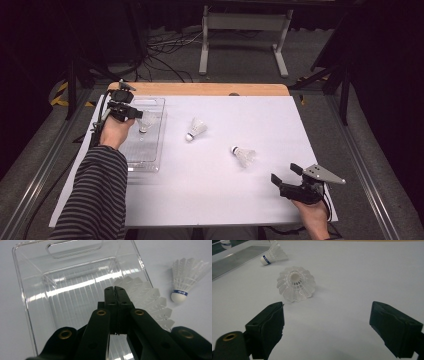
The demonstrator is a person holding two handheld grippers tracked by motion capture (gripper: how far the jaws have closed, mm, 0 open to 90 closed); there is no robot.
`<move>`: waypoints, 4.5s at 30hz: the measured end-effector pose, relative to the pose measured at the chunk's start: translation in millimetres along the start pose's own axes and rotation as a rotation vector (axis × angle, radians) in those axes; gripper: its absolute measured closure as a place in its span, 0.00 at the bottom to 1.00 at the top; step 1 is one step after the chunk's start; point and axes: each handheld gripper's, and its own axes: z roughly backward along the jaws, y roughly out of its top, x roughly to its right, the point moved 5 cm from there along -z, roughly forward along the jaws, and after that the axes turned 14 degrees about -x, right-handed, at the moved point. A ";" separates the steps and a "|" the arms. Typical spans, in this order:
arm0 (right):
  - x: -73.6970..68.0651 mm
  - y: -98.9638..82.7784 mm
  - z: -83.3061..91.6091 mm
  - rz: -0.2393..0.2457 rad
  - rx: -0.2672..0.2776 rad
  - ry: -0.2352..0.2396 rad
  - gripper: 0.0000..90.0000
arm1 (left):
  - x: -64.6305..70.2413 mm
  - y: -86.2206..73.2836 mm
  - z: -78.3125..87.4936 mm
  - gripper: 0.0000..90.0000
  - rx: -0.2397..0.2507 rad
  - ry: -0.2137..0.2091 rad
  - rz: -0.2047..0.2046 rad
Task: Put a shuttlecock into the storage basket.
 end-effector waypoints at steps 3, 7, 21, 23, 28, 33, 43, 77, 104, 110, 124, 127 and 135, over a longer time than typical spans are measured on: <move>0.6 0.5 0.2 -0.004 0.004 -0.003 0.15 | -5.0 1.1 -6.3 1.00 -0.027 0.019 0.011; 0.1 0.9 0.3 -0.001 0.005 -0.003 0.15 | -7.5 2.5 -13.8 1.00 -0.045 0.035 0.022; 0.1 1.2 -0.7 -0.002 0.004 0.002 0.15 | -9.4 6.3 -29.9 0.99 -0.084 0.063 0.025; 0.2 1.2 -0.8 -0.002 0.005 0.002 0.15 | -9.3 6.9 -31.4 0.98 -0.085 0.065 0.027; 0.8 0.9 -0.4 -0.004 0.005 0.004 0.15 | -8.0 9.6 -34.8 0.89 -0.077 0.056 0.022; 1.2 0.8 -0.4 -0.006 0.005 0.004 0.14 | -6.6 9.6 -35.9 0.66 -0.071 0.049 0.031; 0.6 1.1 -0.3 -0.003 0.007 0.001 0.14 | -4.2 7.5 -28.4 0.46 -0.017 0.049 0.026; -0.3 1.0 -0.4 -0.002 0.002 -0.004 0.15 | 10.6 -34.2 3.7 0.40 0.188 -0.026 -0.067; 0.6 0.6 0.8 -0.007 0.008 -0.002 0.14 | 21.0 -68.3 23.0 0.36 0.317 -0.032 -0.141; 0.5 0.7 1.6 -0.006 0.014 0.000 0.15 | 21.0 -77.5 26.3 0.36 0.352 -0.043 -0.142; 0.6 0.5 1.5 -0.008 0.012 0.000 0.15 | 18.8 -98.6 31.3 0.35 0.413 -0.042 -0.146; 0.5 0.5 1.5 -0.007 0.012 0.000 0.15 | 17.9 -103.1 32.7 0.34 0.431 -0.042 -0.145; -0.3 0.2 1.9 -0.007 0.012 -0.002 0.14 | 17.1 -116.7 33.0 0.33 0.458 -0.056 -0.139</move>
